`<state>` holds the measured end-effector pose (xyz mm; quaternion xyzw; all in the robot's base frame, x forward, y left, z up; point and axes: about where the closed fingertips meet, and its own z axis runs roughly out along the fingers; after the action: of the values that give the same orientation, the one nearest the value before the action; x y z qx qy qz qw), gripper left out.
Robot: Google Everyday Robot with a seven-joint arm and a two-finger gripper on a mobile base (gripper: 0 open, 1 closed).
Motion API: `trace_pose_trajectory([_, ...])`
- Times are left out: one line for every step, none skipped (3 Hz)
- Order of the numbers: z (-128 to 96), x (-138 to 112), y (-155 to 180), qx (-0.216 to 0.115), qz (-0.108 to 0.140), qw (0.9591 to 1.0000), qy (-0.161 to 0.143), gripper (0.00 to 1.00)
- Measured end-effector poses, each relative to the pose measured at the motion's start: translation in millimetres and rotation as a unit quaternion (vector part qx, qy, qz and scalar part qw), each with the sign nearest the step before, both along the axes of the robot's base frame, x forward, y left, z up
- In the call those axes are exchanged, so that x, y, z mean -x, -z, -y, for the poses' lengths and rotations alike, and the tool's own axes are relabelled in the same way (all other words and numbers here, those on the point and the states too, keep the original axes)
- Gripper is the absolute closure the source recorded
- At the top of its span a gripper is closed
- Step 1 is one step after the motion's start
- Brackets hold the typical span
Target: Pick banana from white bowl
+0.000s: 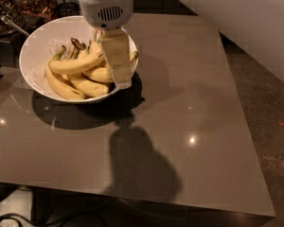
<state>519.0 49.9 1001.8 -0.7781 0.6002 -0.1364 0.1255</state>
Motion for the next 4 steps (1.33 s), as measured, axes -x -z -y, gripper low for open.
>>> trace_pose_trajectory([-3,-6,-4,-0.010,0.013,0.9999,-0.002,0.00])
trace_pose_trajectory([-18,-15,-6,-0.041,-0.009,0.9990,-0.016,0.00])
trace_pose_trajectory([-37,-29,-6,-0.066,-0.035,0.9964,-0.039,0.07])
trace_pose_trajectory([-52,-41,0,-0.074,-0.052,0.9947,-0.049,0.15])
